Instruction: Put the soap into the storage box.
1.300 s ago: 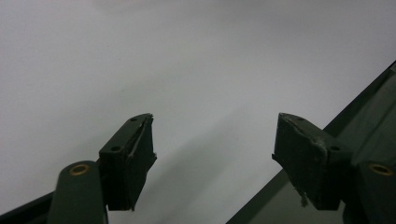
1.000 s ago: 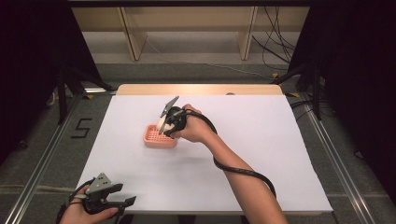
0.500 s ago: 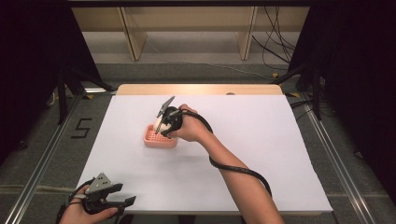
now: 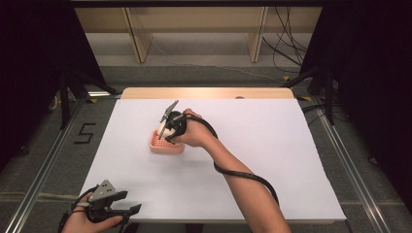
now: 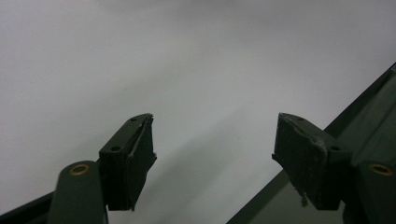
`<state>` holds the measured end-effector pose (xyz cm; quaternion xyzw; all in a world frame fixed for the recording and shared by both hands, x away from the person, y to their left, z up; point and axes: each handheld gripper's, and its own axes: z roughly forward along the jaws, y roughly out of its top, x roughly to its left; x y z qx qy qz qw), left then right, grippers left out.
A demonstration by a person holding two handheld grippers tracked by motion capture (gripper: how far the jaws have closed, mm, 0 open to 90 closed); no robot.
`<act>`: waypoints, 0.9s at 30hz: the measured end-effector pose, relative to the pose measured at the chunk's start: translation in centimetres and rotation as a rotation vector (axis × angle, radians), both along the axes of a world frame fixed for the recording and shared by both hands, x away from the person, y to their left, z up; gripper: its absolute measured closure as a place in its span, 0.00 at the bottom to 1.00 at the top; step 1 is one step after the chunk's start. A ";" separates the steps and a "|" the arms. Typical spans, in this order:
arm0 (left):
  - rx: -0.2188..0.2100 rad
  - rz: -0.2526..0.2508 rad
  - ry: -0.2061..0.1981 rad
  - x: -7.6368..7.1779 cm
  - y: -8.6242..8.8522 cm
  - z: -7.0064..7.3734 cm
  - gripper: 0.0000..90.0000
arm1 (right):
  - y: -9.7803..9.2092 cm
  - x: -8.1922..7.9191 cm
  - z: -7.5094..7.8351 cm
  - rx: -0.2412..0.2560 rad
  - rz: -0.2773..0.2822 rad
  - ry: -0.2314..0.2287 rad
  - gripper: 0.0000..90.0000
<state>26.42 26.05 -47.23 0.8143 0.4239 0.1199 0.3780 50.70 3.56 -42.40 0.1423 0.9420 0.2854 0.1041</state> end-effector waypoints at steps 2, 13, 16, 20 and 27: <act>-0.001 -0.012 0.009 0.0 0.0 0.0 0.31 | 0.1 0.0 -0.1 -0.002 -0.001 0.010 0.56; -0.019 -0.008 0.007 0.0 -0.1 0.0 0.31 | 0.7 0.4 -0.9 -0.006 -0.004 0.015 0.56; -0.013 -0.012 0.003 0.0 0.0 0.0 0.31 | 0.8 0.5 -1.0 -0.008 -0.009 0.016 0.56; -0.007 -0.018 -0.004 0.0 0.0 0.0 0.31 | 1.1 0.6 -1.5 -0.024 -0.005 0.025 0.56; 0.021 -0.034 -0.010 0.1 0.2 0.0 0.31 | 1.4 0.6 -1.9 -0.015 -0.011 0.005 0.50</act>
